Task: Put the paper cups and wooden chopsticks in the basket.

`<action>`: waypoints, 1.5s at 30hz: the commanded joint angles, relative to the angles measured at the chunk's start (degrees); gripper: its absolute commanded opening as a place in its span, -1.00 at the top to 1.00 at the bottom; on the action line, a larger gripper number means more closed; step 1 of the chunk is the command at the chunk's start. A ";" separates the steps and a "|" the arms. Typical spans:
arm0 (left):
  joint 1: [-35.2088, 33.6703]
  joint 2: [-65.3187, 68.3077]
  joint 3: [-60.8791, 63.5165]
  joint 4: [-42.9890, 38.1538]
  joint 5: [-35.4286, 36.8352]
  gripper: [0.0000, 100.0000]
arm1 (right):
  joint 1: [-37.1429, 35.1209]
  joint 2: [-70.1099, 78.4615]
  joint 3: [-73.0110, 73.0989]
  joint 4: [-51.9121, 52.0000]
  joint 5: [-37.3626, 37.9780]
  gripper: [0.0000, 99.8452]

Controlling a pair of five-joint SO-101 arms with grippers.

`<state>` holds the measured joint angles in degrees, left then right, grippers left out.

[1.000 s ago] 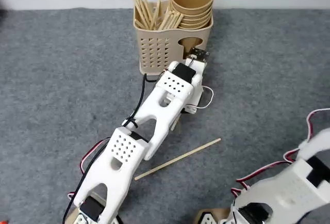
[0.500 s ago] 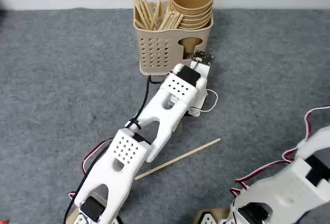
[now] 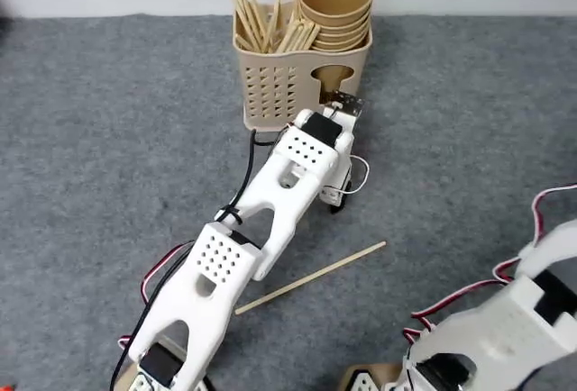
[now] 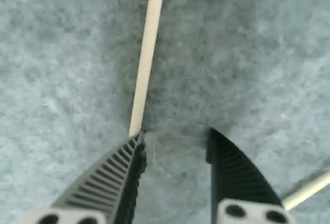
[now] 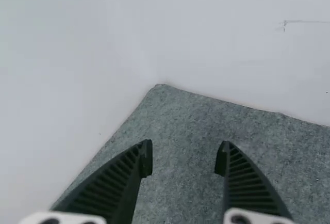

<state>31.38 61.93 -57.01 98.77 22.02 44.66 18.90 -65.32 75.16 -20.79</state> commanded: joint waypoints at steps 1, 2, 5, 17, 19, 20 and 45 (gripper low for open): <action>1.05 -1.23 -4.62 1.67 -0.53 0.60 | -0.66 -0.40 -0.18 -0.22 -0.62 0.58; 1.49 -1.23 -5.85 1.67 -0.53 0.60 | -0.66 -0.40 -0.09 -0.22 -0.62 0.58; 2.29 -1.23 -9.27 1.76 -0.53 0.60 | -0.66 -0.40 -0.09 -0.22 -0.62 0.58; 1.67 -1.32 -10.42 1.85 -8.79 0.60 | -0.66 -0.40 -0.09 -0.22 -0.62 0.58; 1.32 -1.32 -10.42 1.85 -9.76 0.60 | -0.66 -0.40 -0.09 -0.22 -0.62 0.58; 0.97 -1.32 -10.42 1.85 -10.46 0.60 | -0.66 -0.40 -0.09 -0.22 -0.62 0.58; -4.57 -0.70 2.42 -3.69 -11.25 0.87 | -0.66 -0.31 0.00 -0.13 -0.62 0.58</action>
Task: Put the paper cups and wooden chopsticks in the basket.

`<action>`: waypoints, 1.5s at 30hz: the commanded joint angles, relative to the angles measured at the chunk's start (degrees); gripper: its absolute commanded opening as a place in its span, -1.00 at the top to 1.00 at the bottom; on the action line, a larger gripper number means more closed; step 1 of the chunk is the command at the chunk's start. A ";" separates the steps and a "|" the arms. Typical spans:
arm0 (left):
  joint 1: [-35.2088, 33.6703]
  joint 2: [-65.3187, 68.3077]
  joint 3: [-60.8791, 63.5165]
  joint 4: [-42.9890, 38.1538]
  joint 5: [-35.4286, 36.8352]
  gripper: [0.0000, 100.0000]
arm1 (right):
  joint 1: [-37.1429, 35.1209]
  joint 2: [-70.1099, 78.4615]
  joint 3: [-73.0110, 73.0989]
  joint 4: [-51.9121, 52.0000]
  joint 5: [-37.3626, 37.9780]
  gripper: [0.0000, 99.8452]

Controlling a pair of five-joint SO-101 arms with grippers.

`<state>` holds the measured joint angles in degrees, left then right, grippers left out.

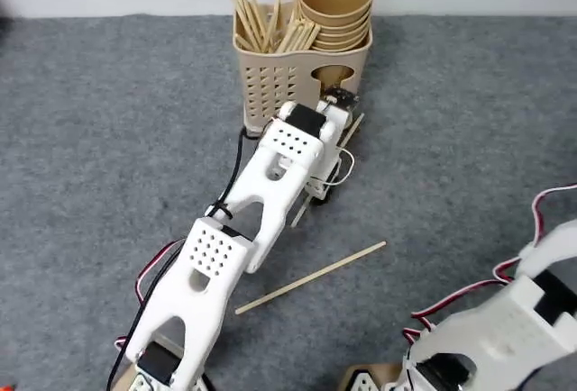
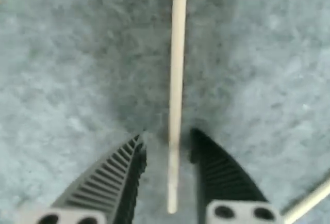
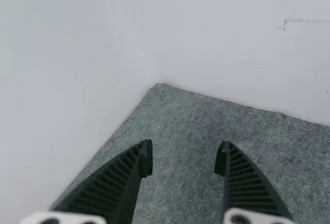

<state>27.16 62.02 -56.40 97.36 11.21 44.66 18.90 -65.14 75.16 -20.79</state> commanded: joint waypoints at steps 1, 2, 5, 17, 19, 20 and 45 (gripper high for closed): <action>-0.53 -0.79 2.77 -2.73 -0.44 0.92 | -0.66 -0.31 -0.18 -0.13 -0.62 0.58; -0.53 -0.79 3.38 -2.90 -0.44 0.96 | -0.66 -0.31 -0.18 -0.13 -0.62 0.58; 0.26 -1.32 3.47 -2.99 -0.44 0.97 | -0.75 -0.31 -0.18 -0.13 -0.62 0.58; 19.60 -0.97 -29.32 2.73 -0.53 0.97 | -1.98 2.15 -0.53 -0.22 -1.41 0.58; 22.15 -0.88 -34.24 1.67 -0.70 0.97 | -1.89 2.15 -0.53 0.04 -2.29 0.58; 22.77 -0.88 -36.44 0.35 -0.62 0.97 | -1.89 2.15 -0.53 0.04 -2.46 0.58; 1.32 -25.85 -39.78 -18.64 -1.23 0.97 | -0.66 2.24 -0.26 -0.22 -2.55 0.58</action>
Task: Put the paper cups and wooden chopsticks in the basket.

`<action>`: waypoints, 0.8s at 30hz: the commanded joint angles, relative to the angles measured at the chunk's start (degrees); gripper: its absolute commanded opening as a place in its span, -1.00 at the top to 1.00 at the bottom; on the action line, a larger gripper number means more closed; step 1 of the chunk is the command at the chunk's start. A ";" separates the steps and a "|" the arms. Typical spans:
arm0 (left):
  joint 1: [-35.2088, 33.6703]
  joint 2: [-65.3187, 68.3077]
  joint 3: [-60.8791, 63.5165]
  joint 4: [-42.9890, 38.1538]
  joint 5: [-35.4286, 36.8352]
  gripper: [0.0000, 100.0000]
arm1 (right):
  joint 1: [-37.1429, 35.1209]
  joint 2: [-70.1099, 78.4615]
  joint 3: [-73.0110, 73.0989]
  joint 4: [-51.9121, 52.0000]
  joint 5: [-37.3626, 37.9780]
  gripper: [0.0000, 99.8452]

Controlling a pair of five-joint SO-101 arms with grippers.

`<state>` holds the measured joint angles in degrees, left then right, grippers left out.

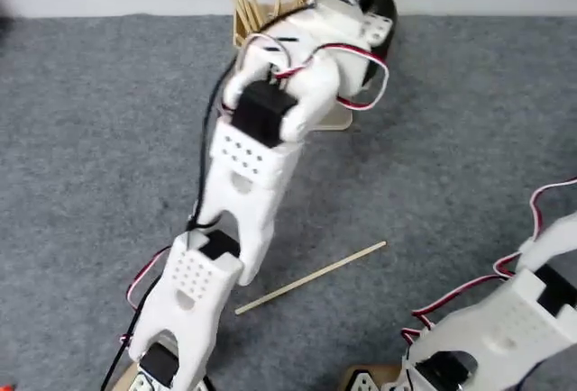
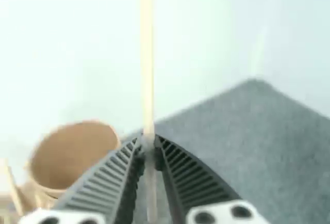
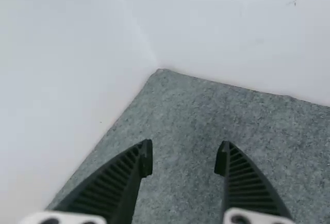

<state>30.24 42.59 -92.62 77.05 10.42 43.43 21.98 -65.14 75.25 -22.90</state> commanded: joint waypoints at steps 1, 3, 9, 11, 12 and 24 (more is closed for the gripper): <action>-2.37 -7.82 -3.56 2.20 -0.44 0.97 | 0.57 -0.84 -0.26 -0.31 -0.44 0.58; -3.87 -10.90 -3.56 2.81 -0.44 0.97 | 0.57 -0.84 -0.35 -0.31 -0.44 0.58; -10.99 -19.34 -3.56 6.68 -0.53 0.97 | 0.48 -0.84 -0.44 -0.31 -0.44 0.58; -15.21 -20.31 -3.47 7.03 -0.44 0.97 | 0.04 -0.84 -0.44 -0.31 -0.44 0.58; -17.32 -19.96 -3.47 7.03 -0.35 0.97 | -0.22 -0.84 -0.44 -0.31 -0.44 0.58; -24.62 0.09 -3.56 -5.36 -0.18 0.81 | -2.86 -0.84 -0.44 -0.31 -0.53 0.58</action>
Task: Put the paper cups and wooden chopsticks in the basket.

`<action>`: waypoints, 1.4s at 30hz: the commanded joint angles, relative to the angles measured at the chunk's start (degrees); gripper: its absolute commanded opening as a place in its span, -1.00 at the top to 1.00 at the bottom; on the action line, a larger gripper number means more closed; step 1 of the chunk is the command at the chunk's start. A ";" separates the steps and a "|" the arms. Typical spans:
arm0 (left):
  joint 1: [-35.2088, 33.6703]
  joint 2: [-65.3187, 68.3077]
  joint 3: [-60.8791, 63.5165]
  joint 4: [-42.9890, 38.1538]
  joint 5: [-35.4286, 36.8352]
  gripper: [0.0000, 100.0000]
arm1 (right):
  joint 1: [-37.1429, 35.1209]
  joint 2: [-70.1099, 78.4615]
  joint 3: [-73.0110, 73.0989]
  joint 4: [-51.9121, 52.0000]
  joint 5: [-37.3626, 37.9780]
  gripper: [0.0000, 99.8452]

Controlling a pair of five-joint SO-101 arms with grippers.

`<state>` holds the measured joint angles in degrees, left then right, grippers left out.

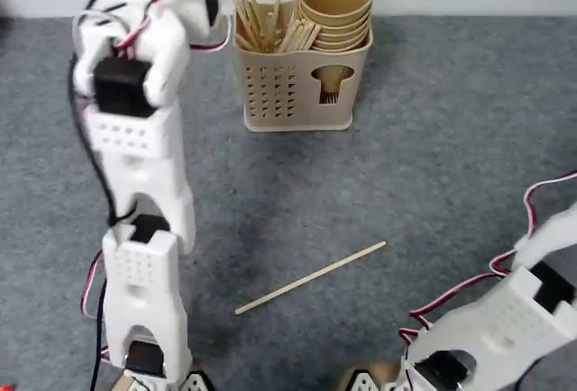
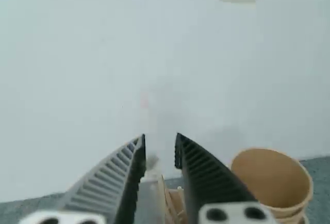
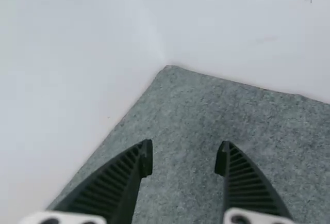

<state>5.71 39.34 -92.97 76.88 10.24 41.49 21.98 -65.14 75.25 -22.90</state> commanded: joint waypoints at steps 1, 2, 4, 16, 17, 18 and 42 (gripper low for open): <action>0.35 5.54 -3.21 -7.47 0.00 0.81 | -0.92 -0.84 -0.44 -0.31 -0.53 0.58; 0.53 7.47 -3.21 -10.02 0.09 0.81 | -0.92 -0.84 -0.44 -0.31 -0.53 0.58; 0.18 10.81 -3.21 -13.98 0.09 0.81 | -0.92 -0.84 -0.44 -0.31 -0.53 0.58; -8.00 12.40 -2.59 -12.04 0.09 0.81 | -3.12 0.31 -0.53 -0.31 -0.53 0.58; -9.93 13.01 -1.45 -11.16 0.09 0.80 | -3.38 0.48 -0.53 -0.31 -0.53 0.58; -11.96 14.07 0.40 -9.85 -0.09 0.80 | -3.82 0.75 -0.53 -0.31 -0.53 0.58; -9.41 43.43 7.25 -24.79 12.31 0.80 | -5.23 1.19 -0.35 0.31 -0.53 0.58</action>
<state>-4.13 82.51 -85.49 52.79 25.36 35.87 23.74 -65.14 75.25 -22.90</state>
